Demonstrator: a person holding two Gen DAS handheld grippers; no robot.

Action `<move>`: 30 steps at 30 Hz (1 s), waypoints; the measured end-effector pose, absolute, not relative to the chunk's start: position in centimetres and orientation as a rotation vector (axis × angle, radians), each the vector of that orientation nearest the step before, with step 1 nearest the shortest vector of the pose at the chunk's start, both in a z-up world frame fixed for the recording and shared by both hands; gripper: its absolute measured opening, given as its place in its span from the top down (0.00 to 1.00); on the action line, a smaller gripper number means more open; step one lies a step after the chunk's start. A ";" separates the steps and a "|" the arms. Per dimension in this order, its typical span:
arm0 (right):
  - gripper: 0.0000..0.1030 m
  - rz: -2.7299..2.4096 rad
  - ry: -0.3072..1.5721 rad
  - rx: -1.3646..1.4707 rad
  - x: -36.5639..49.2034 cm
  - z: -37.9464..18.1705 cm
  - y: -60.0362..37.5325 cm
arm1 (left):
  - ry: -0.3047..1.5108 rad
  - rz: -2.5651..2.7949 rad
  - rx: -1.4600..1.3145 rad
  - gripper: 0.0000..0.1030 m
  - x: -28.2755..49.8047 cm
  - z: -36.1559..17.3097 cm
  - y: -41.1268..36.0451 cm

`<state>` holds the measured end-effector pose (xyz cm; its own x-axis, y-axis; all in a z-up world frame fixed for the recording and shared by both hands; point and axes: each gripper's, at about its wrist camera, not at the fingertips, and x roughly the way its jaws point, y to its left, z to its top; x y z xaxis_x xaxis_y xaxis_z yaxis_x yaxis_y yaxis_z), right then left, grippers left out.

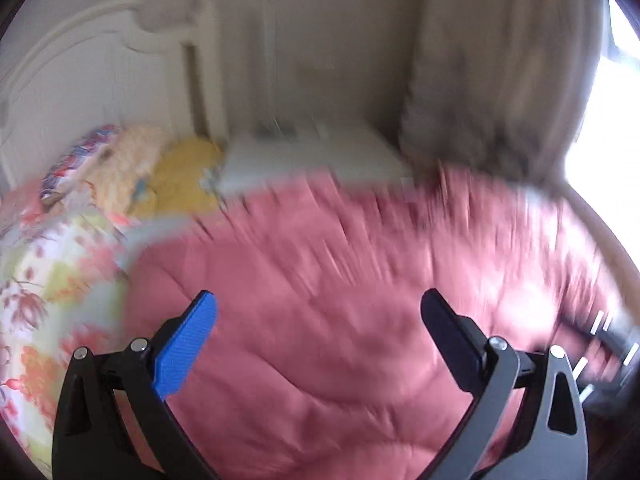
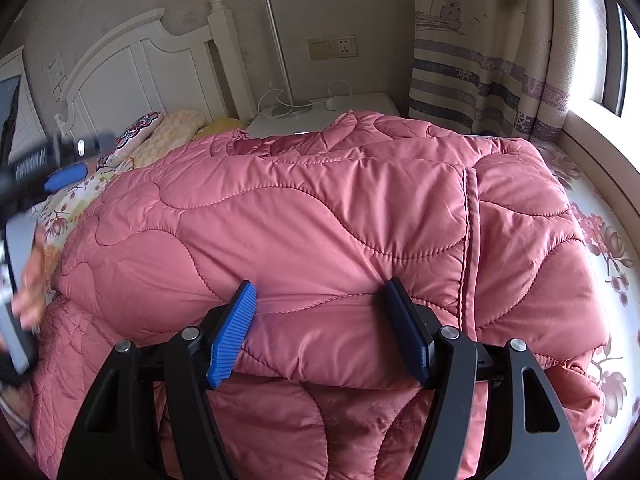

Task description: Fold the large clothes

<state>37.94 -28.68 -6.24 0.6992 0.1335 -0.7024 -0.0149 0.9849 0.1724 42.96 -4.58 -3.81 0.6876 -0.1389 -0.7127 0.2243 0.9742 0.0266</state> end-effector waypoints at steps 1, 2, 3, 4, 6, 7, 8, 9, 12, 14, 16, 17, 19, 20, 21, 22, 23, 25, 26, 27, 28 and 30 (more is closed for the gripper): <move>0.38 0.083 0.793 0.158 38.0 -6.2 -28.7 | 0.803 -0.188 0.145 0.02 43.1 -5.3 -5.0; 0.38 0.083 0.793 0.159 37.9 -6.2 -28.7 | 0.799 -0.182 0.135 0.02 43.1 -6.0 -4.9; 0.38 0.083 0.791 0.160 37.9 -6.2 -28.7 | 0.808 -0.180 0.122 0.02 43.0 -5.8 -4.8; 0.38 0.083 0.792 0.160 38.0 -6.3 -28.7 | 0.812 -0.168 0.104 0.02 42.8 -5.3 -4.5; 0.38 0.082 0.793 0.160 37.9 -6.3 -28.7 | 0.812 -0.120 0.079 0.02 41.4 -4.0 -3.8; 0.38 0.082 0.794 0.161 37.9 -6.3 -28.8 | 0.811 -0.104 0.078 0.02 40.4 -3.3 -3.5; 0.38 0.083 0.794 0.162 37.9 -6.3 -28.8 | 0.796 -0.098 0.075 0.02 38.7 -2.6 -3.1; 0.38 0.083 0.794 0.163 37.9 -6.3 -28.8 | 0.777 -0.097 0.074 0.02 37.6 -2.3 -2.7; 0.37 0.083 0.795 0.159 38.0 -6.3 -28.8 | 0.777 -0.060 0.115 0.02 35.5 -3.6 -2.2; 0.37 0.084 0.795 0.156 38.0 -6.3 -28.8 | 0.817 -0.069 0.101 0.02 35.9 -5.8 -1.7; 0.36 0.083 0.793 0.151 37.9 -6.3 -28.7 | 0.825 -0.083 0.081 0.02 36.2 -6.0 -1.4; 0.36 0.080 0.793 0.147 37.9 -6.3 -28.6 | 0.814 -0.080 0.084 0.02 36.2 -5.8 -1.4; 0.36 0.074 0.790 0.141 37.8 -6.3 -28.5 | 0.816 -0.071 0.106 0.02 36.2 -6.1 -1.6; 0.36 0.071 0.788 0.139 37.8 -6.3 -28.4 | 0.811 -0.071 0.105 0.02 36.1 -6.0 -1.6; 0.36 0.063 0.783 0.137 37.7 -6.2 -28.4 | 0.813 -0.075 0.099 0.02 36.1 -6.0 -1.5; 0.36 0.049 0.774 0.135 37.5 -6.1 -28.5 | 0.815 -0.080 0.089 0.02 36.1 -6.0 -1.3; 0.36 0.038 0.756 0.135 37.2 -5.9 -28.5 | 0.816 -0.084 0.080 0.02 36.1 -6.0 -1.2; 0.36 -0.016 0.653 0.148 35.8 -4.6 -29.1 | 0.818 -0.087 0.075 0.02 36.1 -6.0 -1.2; 0.34 -0.039 0.595 0.160 34.9 -4.0 -29.4 | 0.817 -0.087 0.076 0.02 36.2 -6.0 -1.2; 0.31 -0.070 0.553 0.168 34.3 -3.5 -29.7 | 0.818 -0.087 0.078 0.02 36.3 -6.0 -1.2; 0.28 -0.107 0.544 0.175 34.1 -3.4 -30.0 | 0.818 -0.087 0.078 0.02 36.4 -6.0 -1.2; 0.25 -0.118 0.634 0.186 35.2 -4.7 -30.4 | 0.818 -0.087 0.077 0.02 36.3 -6.0 -1.2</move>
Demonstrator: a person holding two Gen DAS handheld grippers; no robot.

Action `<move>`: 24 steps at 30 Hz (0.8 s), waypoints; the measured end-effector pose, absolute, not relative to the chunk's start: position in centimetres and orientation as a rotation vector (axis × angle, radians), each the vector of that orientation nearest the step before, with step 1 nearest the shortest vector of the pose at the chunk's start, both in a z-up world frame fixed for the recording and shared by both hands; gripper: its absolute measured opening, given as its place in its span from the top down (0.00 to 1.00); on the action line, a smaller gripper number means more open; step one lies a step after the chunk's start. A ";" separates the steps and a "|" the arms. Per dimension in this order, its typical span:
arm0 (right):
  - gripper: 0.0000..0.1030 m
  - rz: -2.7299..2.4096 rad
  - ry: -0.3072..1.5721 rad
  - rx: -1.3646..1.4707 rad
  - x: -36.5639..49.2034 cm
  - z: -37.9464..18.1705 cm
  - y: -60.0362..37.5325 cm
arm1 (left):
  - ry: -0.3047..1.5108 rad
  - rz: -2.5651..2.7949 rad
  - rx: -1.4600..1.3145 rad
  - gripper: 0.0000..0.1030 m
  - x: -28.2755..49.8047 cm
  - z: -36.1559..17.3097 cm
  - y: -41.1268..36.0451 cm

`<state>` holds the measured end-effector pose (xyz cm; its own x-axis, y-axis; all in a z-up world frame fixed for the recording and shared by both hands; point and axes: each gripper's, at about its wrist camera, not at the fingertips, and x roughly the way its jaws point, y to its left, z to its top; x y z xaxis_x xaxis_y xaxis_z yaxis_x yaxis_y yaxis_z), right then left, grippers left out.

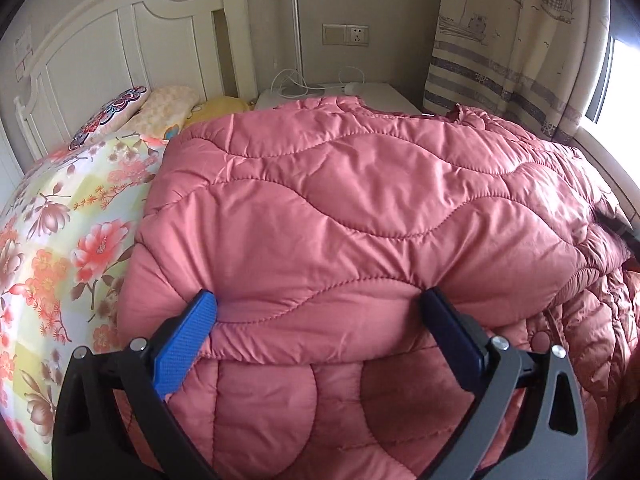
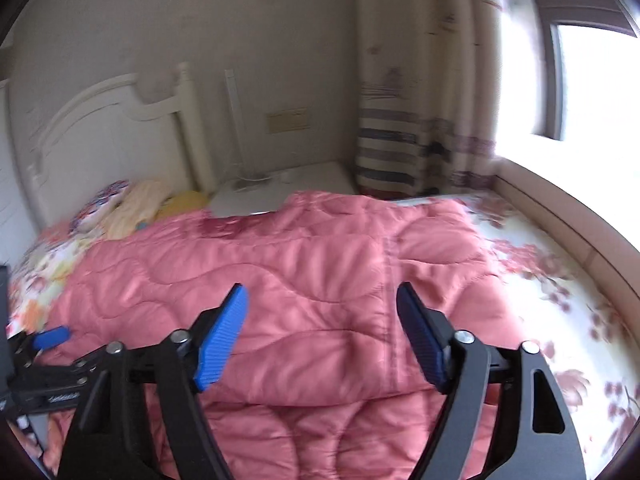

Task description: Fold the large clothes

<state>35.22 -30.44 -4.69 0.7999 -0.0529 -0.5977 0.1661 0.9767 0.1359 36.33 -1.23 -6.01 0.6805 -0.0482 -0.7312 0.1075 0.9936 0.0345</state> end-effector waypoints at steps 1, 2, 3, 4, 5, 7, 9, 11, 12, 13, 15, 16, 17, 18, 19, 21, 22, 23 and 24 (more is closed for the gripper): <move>0.22 -0.110 0.753 0.199 36.7 -6.1 -30.7 | 0.818 -0.088 0.076 0.02 36.4 -6.0 -1.2; 0.21 -0.101 0.810 0.221 37.6 -6.9 -31.1 | 0.818 -0.090 0.075 0.02 36.4 -6.0 -1.2; 0.21 -0.094 0.808 0.239 37.7 -6.9 -31.3 | 0.818 -0.092 0.071 0.02 36.4 -6.0 -1.2; 0.20 -0.093 0.808 0.241 37.7 -6.9 -31.3 | 0.819 -0.094 0.068 0.02 36.3 -6.0 -1.1; 0.20 -0.095 0.808 0.235 37.7 -6.8 -31.2 | 0.819 -0.095 0.066 0.02 36.3 -6.0 -1.0; 0.20 -0.092 0.806 0.236 37.7 -6.8 -31.2 | 0.818 -0.094 0.068 0.02 36.3 -6.0 -1.0; 0.18 -0.077 0.807 0.254 37.7 -6.9 -31.5 | 0.816 -0.090 0.074 0.02 36.3 -6.0 -1.0; 0.16 -0.071 0.814 0.253 37.9 -6.9 -31.7 | 0.817 -0.089 0.074 0.02 36.3 -6.0 -1.0; 0.16 -0.070 0.817 0.249 38.0 -6.8 -31.6 | 0.815 -0.091 0.070 0.02 36.2 -5.9 -0.9; 0.16 -0.067 0.821 0.249 38.1 -6.8 -31.7 | 0.813 -0.090 0.071 0.02 36.0 -5.8 -0.9; 0.17 -0.066 0.864 0.240 37.7 -6.1 -31.5 | 0.815 -0.050 0.095 0.02 34.7 -4.8 -0.8; 0.17 -0.077 0.876 0.250 37.3 -5.7 -31.6 | 0.795 -0.036 0.093 0.02 33.4 -4.1 -0.7; 0.16 -0.071 0.866 0.286 36.0 -4.7 -31.5 | 0.766 -0.042 0.082 0.02 31.4 -3.1 -0.4; 0.16 -0.019 0.833 0.342 34.1 -3.6 -31.5 | 0.755 -0.055 0.074 0.02 29.9 -2.7 -0.3; 0.16 0.028 0.809 0.361 32.6 -2.9 -31.3 | 0.753 -0.073 0.066 0.02 28.5 -2.4 -0.2; 0.16 0.074 0.785 0.290 29.2 -1.8 -30.0 | 0.758 -0.111 0.048 0.02 25.5 -2.7 -0.1; 0.16 0.078 0.786 0.244 28.1 -1.8 -29.3 | 0.767 -0.115 0.047 0.02 24.8 -3.2 -0.2; 0.16 0.089 0.795 0.207 27.1 -2.1 -28.7 | 0.801 -0.112 0.060 0.02 24.2 -4.3 -0.6; 0.16 0.100 0.814 0.178 26.3 -2.7 -28.1 | 0.832 -0.105 0.077 0.02 24.1 -5.3 -0.8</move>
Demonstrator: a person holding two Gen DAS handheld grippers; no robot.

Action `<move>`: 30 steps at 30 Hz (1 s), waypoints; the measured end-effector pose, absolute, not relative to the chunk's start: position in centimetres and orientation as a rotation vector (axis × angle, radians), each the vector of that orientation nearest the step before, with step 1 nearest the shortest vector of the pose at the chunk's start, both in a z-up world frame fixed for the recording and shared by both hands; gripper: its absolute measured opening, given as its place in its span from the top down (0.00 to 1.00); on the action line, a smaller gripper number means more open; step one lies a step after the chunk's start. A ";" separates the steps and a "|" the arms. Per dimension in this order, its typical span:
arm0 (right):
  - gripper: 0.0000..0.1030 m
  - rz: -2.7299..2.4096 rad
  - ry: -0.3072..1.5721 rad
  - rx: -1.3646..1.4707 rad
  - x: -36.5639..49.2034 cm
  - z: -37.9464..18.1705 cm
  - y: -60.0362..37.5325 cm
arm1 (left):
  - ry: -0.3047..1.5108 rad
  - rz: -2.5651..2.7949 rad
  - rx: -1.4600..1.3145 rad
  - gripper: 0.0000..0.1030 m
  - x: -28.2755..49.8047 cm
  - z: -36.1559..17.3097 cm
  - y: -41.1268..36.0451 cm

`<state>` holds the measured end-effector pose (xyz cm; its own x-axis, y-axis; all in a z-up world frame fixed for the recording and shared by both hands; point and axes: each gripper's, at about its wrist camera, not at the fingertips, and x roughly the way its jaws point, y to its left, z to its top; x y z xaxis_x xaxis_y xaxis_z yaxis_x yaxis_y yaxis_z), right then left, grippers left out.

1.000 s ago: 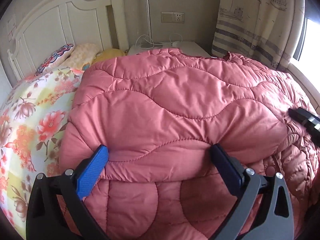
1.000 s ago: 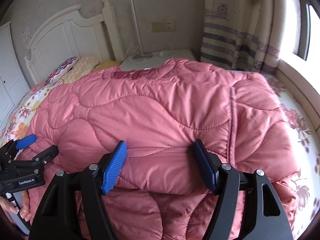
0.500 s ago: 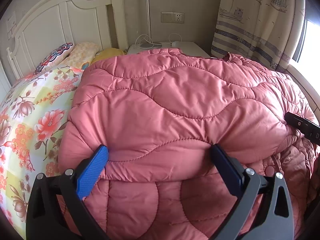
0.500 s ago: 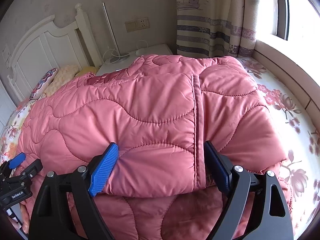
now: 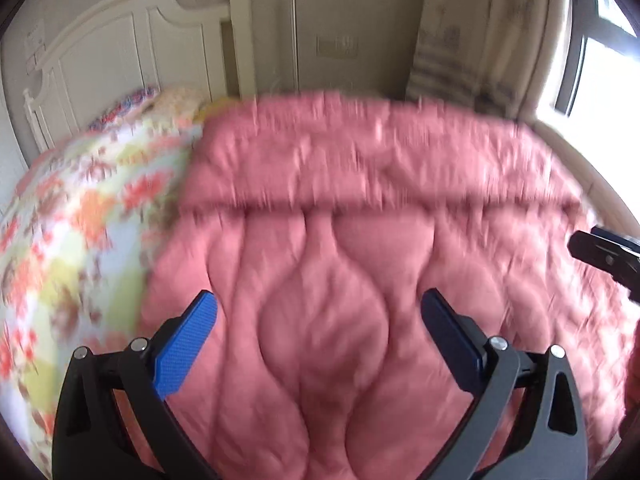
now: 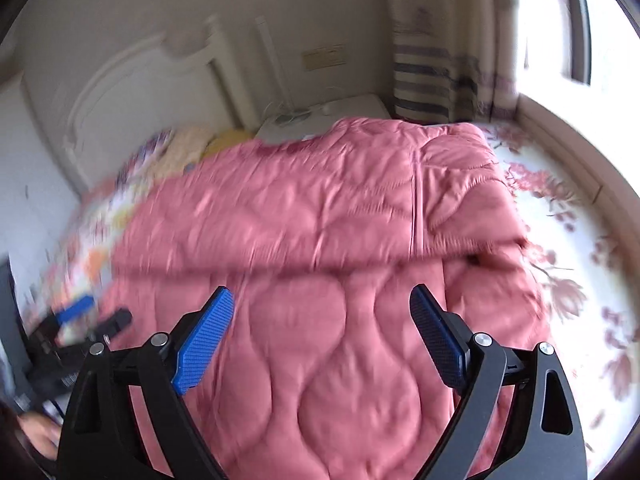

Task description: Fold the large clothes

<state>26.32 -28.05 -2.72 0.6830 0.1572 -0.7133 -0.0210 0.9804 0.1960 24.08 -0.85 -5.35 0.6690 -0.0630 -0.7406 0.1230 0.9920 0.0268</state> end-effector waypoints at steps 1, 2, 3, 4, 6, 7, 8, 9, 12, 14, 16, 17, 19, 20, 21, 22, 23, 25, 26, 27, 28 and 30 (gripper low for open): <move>0.16 0.100 0.847 0.146 25.8 -3.7 -27.5 | 0.883 -0.094 0.102 0.02 24.2 -6.8 -1.2; 0.16 0.087 0.880 0.116 25.5 -4.7 -26.9 | 0.898 -0.092 0.111 0.02 24.2 -7.5 -1.5; 0.16 0.066 0.927 0.083 25.5 -6.1 -26.5 | 0.889 -0.091 0.106 0.02 24.1 -7.3 -1.3; 0.16 0.054 0.953 0.081 25.5 -7.2 -26.2 | 0.894 -0.098 0.097 0.02 24.2 -7.3 -1.2; 0.16 0.039 0.909 0.040 24.5 -7.6 -25.6 | 0.901 -0.092 0.092 0.02 24.0 -7.3 -1.0; 0.16 0.036 0.918 0.041 24.3 -7.4 -25.5 | 0.892 -0.076 0.101 0.02 23.6 -7.0 -1.0; 0.16 0.037 0.920 0.049 23.9 -7.1 -25.6 | 0.877 -0.062 0.107 0.02 22.8 -6.9 -1.0; 0.16 0.044 0.917 0.058 23.5 -6.8 -25.6 | 0.850 -0.057 0.115 0.02 21.9 -6.5 -1.0; 0.16 0.075 0.886 0.041 21.2 -6.2 -25.8 | 0.815 -0.093 0.158 0.02 19.9 -6.7 -1.5; 0.16 0.073 0.904 0.004 20.5 -7.3 -25.4 | 0.850 -0.099 0.185 0.02 20.0 -7.5 -1.8; 0.16 0.078 0.877 0.000 19.9 -7.8 -25.4 | 0.863 -0.114 0.154 0.02 20.3 -7.5 -1.4; 0.16 0.074 0.882 0.005 19.8 -7.6 -25.5 | 0.872 -0.122 0.138 0.02 20.5 -7.6 -1.1; 0.15 0.039 0.889 0.003 19.7 -6.9 -25.7 | 0.877 -0.138 0.107 0.02 20.8 -7.7 -0.3; 0.15 0.026 0.869 0.010 19.1 -6.3 -25.8 | 0.875 -0.140 0.103 0.02 20.8 -7.7 -0.1; 0.15 0.036 0.837 0.024 18.5 -5.4 -26.1 | 0.873 -0.140 0.106 0.02 20.6 -7.7 -0.3; 0.15 0.044 0.821 0.031 18.1 -5.0 -26.4 | 0.872 -0.137 0.110 0.02 20.4 -7.7 -0.6; 0.15 0.040 0.815 0.031 17.7 -4.7 -26.8 | 0.873 -0.134 0.114 0.02 20.4 -7.7 -0.7; 0.13 -0.009 0.831 -0.006 17.3 -5.0 -27.5 | 0.874 -0.133 0.117 0.02 20.4 -7.7 -0.9; 0.09 -0.040 0.859 -0.032 17.4 -5.8 -27.8 | 0.874 -0.133 0.116 0.02 20.4 -7.7 -0.9; 0.05 -0.067 0.892 -0.050 17.7 -6.7 -28.1 | 0.874 -0.134 0.115 0.02 20.4 -7.7 -0.9; 0.05 -0.069 0.913 -0.029 17.7 -7.9 -28.6 | 0.874 -0.134 0.115 0.02 20.3 -7.7 -1.0; 0.05 -0.046 0.883 0.040 16.9 -7.8 -29.6 | 0.865 -0.130 0.101 0.02 20.1 -7.4 -0.7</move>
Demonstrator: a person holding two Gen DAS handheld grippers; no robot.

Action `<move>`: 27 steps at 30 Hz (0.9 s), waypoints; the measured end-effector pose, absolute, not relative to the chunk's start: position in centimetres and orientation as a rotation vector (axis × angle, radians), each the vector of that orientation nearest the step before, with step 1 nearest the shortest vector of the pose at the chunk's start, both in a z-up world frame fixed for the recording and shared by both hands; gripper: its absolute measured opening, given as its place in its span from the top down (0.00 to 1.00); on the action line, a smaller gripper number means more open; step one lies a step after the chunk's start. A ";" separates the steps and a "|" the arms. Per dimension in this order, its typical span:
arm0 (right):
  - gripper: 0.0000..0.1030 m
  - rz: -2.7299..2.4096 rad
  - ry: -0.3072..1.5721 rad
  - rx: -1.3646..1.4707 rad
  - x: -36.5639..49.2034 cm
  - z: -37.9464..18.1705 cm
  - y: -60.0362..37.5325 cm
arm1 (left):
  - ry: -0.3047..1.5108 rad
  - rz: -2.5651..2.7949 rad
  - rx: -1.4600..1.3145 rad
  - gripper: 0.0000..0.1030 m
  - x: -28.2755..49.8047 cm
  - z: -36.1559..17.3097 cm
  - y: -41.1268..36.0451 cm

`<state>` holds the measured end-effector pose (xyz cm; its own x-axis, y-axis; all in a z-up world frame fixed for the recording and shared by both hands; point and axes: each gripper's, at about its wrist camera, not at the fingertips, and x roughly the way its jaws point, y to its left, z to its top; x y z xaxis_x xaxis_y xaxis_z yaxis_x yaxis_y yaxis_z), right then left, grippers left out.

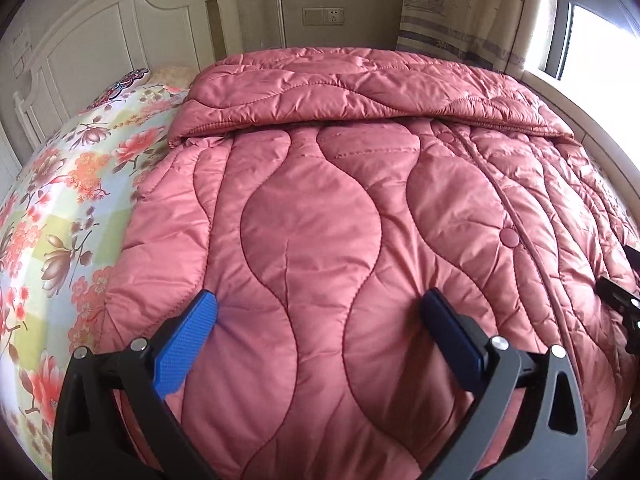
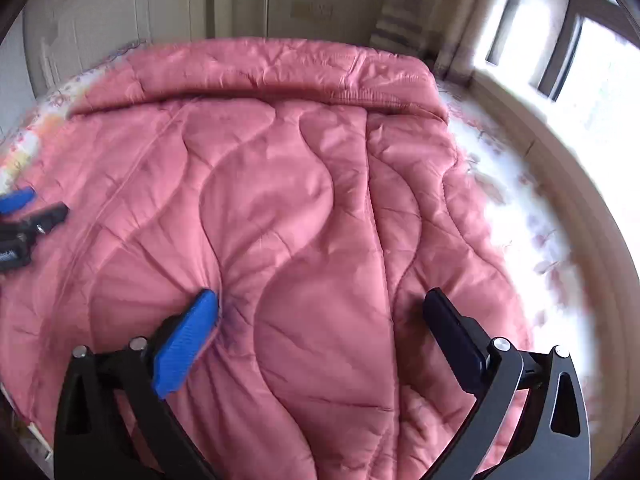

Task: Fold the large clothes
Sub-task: 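Grasp the jacket hem with both grippers and lift it toward the collar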

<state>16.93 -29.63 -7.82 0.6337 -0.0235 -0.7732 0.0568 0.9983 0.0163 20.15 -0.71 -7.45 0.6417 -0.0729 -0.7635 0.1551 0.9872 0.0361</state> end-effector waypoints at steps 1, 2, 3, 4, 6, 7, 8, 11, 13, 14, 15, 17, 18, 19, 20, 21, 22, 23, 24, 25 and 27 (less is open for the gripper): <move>0.05 -0.039 0.880 0.037 16.6 -7.5 -29.8 | 0.857 -0.118 0.092 0.02 19.9 -7.2 -0.4; 0.05 -0.044 0.872 0.032 16.4 -7.2 -30.0 | 0.839 -0.100 0.075 0.02 19.2 -6.6 0.2; 0.05 -0.058 0.854 0.029 15.8 -6.7 -30.5 | 0.820 -0.101 0.057 0.02 18.5 -6.2 0.7; 0.05 -0.065 0.835 0.033 15.2 -6.3 -31.0 | 0.795 -0.109 0.037 0.02 17.6 -5.6 1.4; 0.05 -0.087 0.801 0.058 13.9 -5.5 -32.7 | 0.742 -0.105 0.014 0.02 15.5 -4.9 3.3; 0.05 -0.119 0.787 0.071 12.9 -5.3 -34.0 | 0.731 -0.087 0.014 0.02 14.8 -4.9 4.2; 0.05 -0.145 0.784 0.077 12.1 -5.3 -35.1 | 0.728 -0.068 0.011 0.02 14.2 -4.9 5.1; 0.05 -0.195 0.806 0.126 9.6 -6.0 -38.0 | 0.756 -0.043 -0.122 0.02 12.6 -5.7 10.2; 0.05 -0.171 0.812 0.194 8.1 -6.6 -39.7 | 0.763 -0.071 -0.239 0.02 11.5 -6.2 13.2; 0.05 -0.140 0.810 0.233 7.2 -6.9 -40.4 | 0.763 -0.084 -0.285 0.02 10.9 -6.5 14.5; 0.06 -0.113 0.811 0.246 6.7 -7.1 -40.8 | 0.763 -0.082 -0.304 0.02 10.3 -6.7 15.3; 0.13 -0.065 0.816 0.276 5.5 -7.6 -41.4 | 0.755 -0.079 -0.316 0.02 9.4 -7.0 16.3; 0.18 -0.048 0.828 0.285 5.1 -7.9 -41.4 | 0.755 -0.088 -0.314 0.03 9.0 -7.2 16.5; 0.22 -0.038 0.839 0.291 4.9 -8.2 -41.5 | 0.760 -0.098 -0.313 0.03 8.7 -7.4 16.4; 0.24 -0.032 0.851 0.296 4.7 -8.6 -41.5 | 0.769 -0.120 -0.315 0.03 8.4 -7.6 16.3; 0.26 -0.023 0.860 0.302 4.2 -9.0 -41.6 | 0.772 -0.135 -0.316 0.03 8.3 -7.8 16.3; 0.27 -0.011 0.846 0.293 3.8 -9.0 -41.6 | 0.779 -0.158 -0.318 0.04 8.2 -8.0 16.1; 0.27 0.008 0.845 0.287 3.5 -9.0 -41.5 | 0.775 -0.156 -0.307 0.06 8.1 -8.0 15.9; 0.28 0.027 0.845 0.285 3.2 -9.0 -41.2 | 0.777 -0.153 -0.288 0.12 8.1 -8.1 15.7; 0.30 0.044 0.844 0.287 2.7 -9.0 -41.1 | 0.783 -0.167 -0.275 0.18 8.1 -8.1 15.4; 0.32 0.075 0.838 0.294 2.0 -9.0 -41.1 | 0.807 -0.225 -0.290 0.42 8.4 -8.1 15.0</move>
